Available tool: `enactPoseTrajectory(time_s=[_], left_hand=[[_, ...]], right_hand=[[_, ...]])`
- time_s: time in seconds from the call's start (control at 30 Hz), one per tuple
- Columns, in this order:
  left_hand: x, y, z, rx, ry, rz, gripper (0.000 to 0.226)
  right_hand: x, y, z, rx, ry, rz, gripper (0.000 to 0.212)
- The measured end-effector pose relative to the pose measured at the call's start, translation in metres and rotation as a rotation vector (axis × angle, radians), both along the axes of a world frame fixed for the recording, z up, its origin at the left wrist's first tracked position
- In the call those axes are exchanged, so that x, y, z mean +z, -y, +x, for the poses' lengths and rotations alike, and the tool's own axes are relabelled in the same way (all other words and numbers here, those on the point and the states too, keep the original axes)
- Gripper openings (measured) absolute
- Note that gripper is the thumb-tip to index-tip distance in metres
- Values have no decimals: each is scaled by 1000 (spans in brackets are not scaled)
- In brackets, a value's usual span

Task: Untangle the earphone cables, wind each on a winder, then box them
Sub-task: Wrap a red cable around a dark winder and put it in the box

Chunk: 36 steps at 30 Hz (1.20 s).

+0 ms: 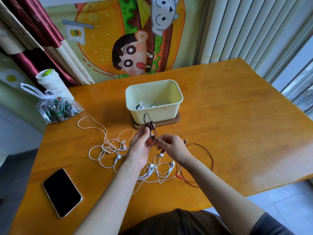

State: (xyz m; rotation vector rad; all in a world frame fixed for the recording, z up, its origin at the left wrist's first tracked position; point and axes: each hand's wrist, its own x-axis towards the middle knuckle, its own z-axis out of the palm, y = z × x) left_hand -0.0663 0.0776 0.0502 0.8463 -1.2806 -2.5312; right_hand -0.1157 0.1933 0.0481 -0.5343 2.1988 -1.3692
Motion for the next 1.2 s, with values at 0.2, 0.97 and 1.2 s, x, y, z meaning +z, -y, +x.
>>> enactPoseTrajectory(time_s=[0.2,0.97,1.2], left_hand=[[-2,-2,-3,85,126,-41,29],[17,17,10,-341,21,-843,31],[29,21,17,-431,-41,-578,27]], right_hand=[[-3,-3,1,6,-22,51,18],[29,-20,-30,-73,-596,3,19],[27,-18,-29,-139,-450,-78,19]])
